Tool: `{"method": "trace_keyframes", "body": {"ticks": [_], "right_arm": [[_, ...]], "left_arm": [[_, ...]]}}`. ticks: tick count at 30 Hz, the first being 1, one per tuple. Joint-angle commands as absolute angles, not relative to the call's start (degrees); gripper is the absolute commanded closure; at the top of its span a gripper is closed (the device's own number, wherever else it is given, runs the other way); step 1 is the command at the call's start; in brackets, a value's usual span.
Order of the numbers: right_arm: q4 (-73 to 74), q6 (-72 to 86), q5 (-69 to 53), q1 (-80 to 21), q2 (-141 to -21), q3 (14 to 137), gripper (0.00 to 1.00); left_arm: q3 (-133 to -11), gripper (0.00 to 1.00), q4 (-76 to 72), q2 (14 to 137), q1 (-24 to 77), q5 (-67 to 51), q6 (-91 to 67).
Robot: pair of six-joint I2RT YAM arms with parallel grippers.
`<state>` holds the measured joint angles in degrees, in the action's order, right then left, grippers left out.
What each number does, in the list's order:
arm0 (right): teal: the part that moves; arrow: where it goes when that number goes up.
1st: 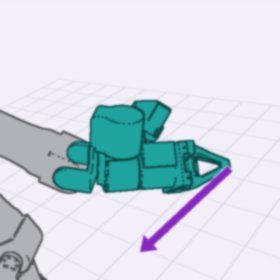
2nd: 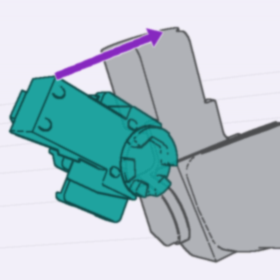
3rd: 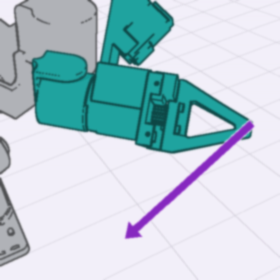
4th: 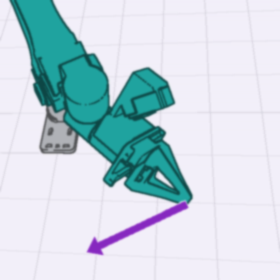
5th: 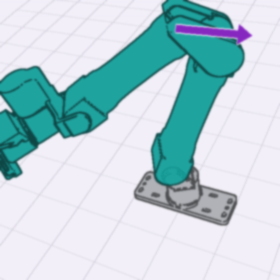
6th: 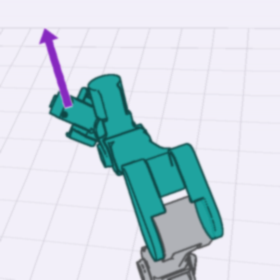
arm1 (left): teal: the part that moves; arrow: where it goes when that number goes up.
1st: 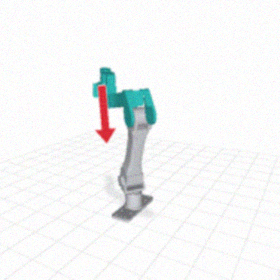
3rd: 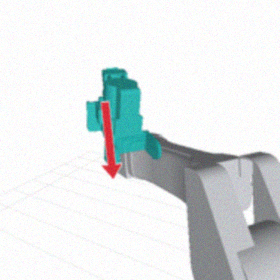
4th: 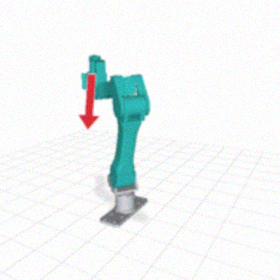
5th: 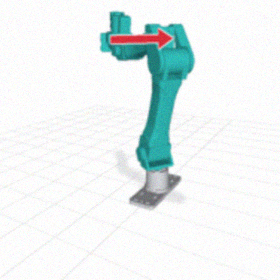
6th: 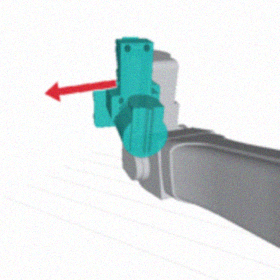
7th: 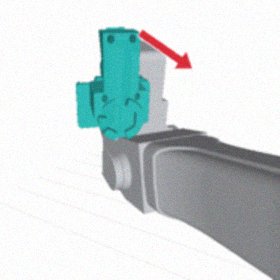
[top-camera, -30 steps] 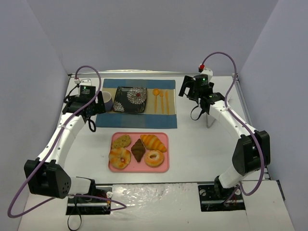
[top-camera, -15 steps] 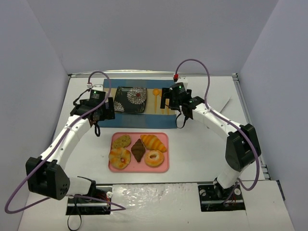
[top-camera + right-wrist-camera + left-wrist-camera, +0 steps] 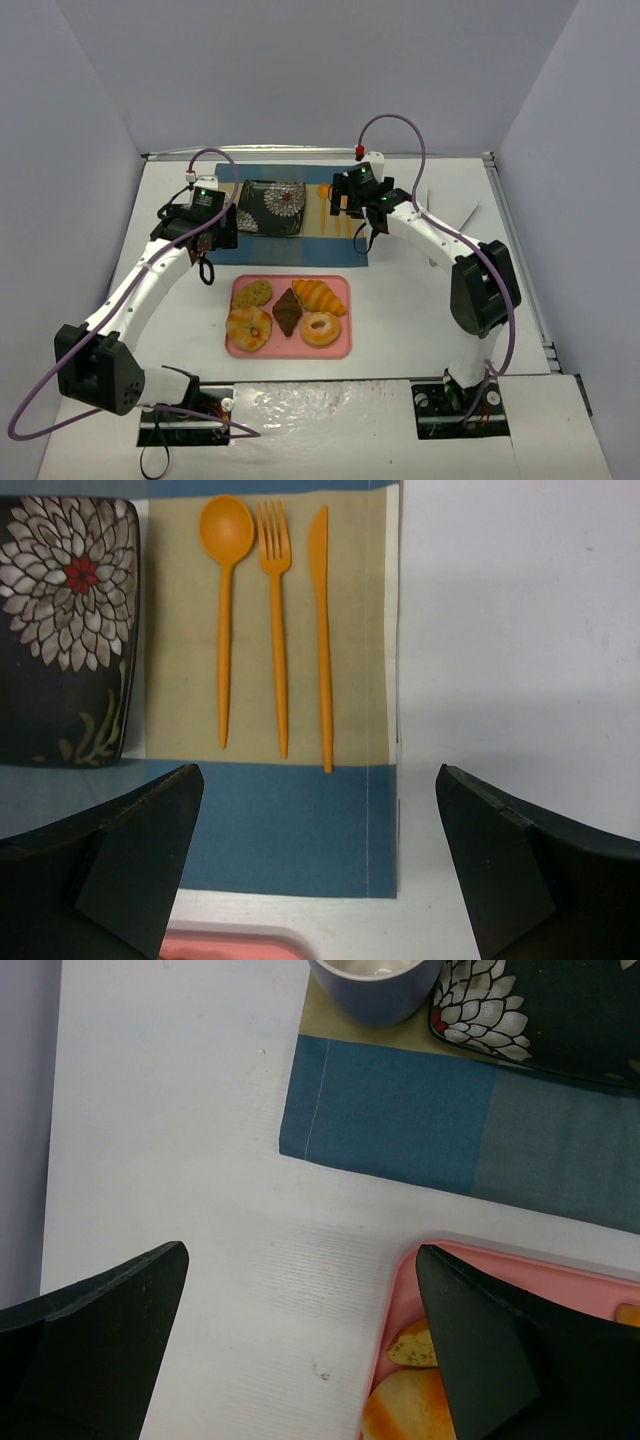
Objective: Place the bread
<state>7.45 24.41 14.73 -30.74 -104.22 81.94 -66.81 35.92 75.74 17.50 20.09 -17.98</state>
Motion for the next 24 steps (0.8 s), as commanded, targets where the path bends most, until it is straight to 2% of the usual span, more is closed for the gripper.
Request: {"method": "trace_keyframes", "body": {"ticks": [1, 24], "right_arm": [[6.1, 24.3, 17.0, -30.1, -105.4, 87.6, 0.00], [8.3, 22.6, 13.3, -28.8, -114.5, 100.9, 0.00]], "left_arm": [[-70.1, 0.03, 34.5, 75.6, 16.9, 23.4, -16.1], [-76.9, 0.03, 35.1, 77.8, 13.3, 24.0, -16.1]]}}
